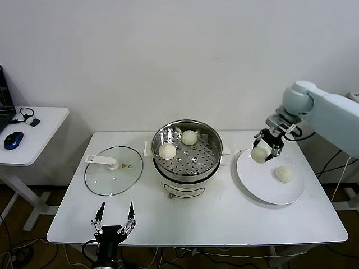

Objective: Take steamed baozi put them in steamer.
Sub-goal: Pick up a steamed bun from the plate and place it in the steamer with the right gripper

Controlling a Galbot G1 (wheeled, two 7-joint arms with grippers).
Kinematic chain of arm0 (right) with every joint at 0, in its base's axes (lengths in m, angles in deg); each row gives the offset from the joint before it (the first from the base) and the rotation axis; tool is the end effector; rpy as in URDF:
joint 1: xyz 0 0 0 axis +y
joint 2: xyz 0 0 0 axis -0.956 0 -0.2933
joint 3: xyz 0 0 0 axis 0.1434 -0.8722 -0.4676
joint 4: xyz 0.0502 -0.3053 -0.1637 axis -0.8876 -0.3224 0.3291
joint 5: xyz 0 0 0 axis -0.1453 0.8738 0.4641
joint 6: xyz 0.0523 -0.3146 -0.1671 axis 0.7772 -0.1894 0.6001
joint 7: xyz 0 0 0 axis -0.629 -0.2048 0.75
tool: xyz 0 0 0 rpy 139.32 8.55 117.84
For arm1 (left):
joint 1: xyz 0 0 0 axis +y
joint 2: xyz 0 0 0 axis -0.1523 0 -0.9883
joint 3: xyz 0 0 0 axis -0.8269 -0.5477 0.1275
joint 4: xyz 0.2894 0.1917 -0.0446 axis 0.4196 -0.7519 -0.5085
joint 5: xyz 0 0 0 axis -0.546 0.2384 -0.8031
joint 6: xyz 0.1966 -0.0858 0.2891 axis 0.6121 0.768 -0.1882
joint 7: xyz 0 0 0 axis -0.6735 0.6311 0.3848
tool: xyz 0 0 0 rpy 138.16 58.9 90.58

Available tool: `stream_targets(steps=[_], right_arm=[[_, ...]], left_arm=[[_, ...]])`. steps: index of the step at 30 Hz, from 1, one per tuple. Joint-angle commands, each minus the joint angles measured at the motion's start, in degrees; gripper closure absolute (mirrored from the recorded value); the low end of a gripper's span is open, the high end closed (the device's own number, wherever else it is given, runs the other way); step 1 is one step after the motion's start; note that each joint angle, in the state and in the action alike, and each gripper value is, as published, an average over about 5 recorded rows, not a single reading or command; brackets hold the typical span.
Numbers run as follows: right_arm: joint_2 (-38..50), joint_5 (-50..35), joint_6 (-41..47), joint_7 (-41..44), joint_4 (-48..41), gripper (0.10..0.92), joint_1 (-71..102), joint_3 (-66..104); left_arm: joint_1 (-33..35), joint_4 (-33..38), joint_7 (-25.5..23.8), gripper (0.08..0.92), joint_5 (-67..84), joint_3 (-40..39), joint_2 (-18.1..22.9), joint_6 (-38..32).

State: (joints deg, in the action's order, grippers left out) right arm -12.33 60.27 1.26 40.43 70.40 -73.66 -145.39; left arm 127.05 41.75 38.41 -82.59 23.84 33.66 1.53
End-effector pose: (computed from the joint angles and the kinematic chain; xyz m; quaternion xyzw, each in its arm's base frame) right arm 0.5644 -0.1268 -0.0322 0.6252 -0.3679 0.6299 0.2777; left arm 0.0938 -0.0132 -0.3471 0.0184 -0.9979 -0.0337 0.0514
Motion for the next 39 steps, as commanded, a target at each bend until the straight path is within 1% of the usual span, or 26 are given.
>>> stream_targets(steps=[1, 10, 18, 23, 29, 39], right_arm=[[-8.0, -5.9, -4.6, 0.0, 7.3, 0.38, -18.0, -10.2], [-17.7, 0.4, -6.9, -1.3, 6.4, 0.38, -12.3, -4.3], [-26.2, 4.4, -8.9, -1.8, 1.5, 0.381, -5.7, -1.8], [-30.0, 6.0, -10.4, -1.7, -1.8, 0.38, -1.8, -1.2], [-31.7, 8.0, -11.7, -1.7, -2.8, 0.38, 1.4, -0.7], [-30.9, 9.9, -11.9, -1.3, -2.0, 0.38, 3.9, -1.4]], left_arm=[[0.0, 0.3, 0.0, 0.177, -0.1, 0.0, -0.1, 0.1], [0.3, 0.5, -0.1, 0.177, -0.2, 0.1, -0.6, -0.1], [-0.3, 0.8, -0.4, 0.177, -0.1, 0.5, -1.7, 0.6], [-0.9, 0.8, -1.6, 0.177, -0.3, 1.1, -1.9, 1.5], [-1.6, 0.6, -2.1, 0.177, -0.6, 1.4, -2.4, 2.2], [-2.3, 0.2, -2.2, 0.177, -1.0, 1.2, -2.1, 2.5]])
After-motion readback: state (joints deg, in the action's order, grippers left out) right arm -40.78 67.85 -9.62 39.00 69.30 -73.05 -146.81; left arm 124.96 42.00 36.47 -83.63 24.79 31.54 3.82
